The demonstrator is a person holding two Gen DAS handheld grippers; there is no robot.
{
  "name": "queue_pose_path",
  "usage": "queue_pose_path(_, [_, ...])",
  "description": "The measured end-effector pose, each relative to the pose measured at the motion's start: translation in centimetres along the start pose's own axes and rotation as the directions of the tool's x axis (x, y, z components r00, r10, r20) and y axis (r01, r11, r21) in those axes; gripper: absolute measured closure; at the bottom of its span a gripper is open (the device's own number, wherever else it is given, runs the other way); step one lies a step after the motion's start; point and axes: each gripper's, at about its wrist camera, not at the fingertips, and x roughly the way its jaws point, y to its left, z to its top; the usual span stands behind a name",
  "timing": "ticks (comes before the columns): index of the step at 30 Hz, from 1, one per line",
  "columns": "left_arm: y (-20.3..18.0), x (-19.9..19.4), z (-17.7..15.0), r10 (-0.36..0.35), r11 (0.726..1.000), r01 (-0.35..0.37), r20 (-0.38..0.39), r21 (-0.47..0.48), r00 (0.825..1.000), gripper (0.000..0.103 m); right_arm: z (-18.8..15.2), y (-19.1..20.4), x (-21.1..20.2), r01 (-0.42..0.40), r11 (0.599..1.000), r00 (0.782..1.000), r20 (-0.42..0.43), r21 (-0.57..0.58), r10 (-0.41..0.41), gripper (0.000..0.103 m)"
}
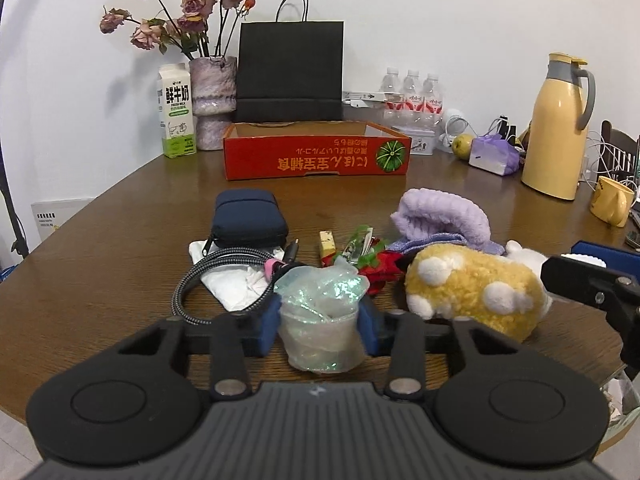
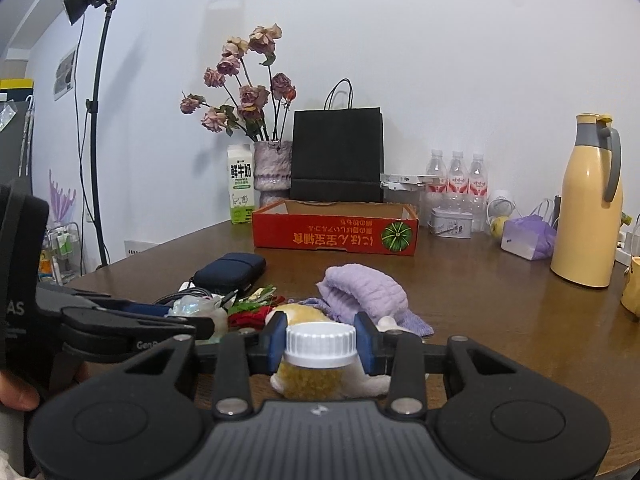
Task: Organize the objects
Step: 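Grasp the clear plastic bag with the left gripper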
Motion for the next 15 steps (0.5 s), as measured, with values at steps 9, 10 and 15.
queue_pose_path(9, [0.1,-1.1,0.2,-0.012,1.000,0.012,0.005,0.025,1.000,0.069,0.4,0.2,-0.1,-0.002,1.000,1.000,0.014,-0.009,0.002,0.068])
queue_pose_path(10, [0.1,-1.2,0.3,-0.010,1.000,0.010,0.008,0.026,1.000,0.069,0.5,0.2,-0.1,-0.002,1.000,1.000,0.016,-0.010,0.002,0.068])
queue_pose_path(15, [0.3,-2.3,0.9,-0.019,0.999,0.018,0.043,0.030,0.999,0.070,0.8,0.2,-0.1,0.002,1.000,1.000,0.025,-0.013,-0.001,0.068])
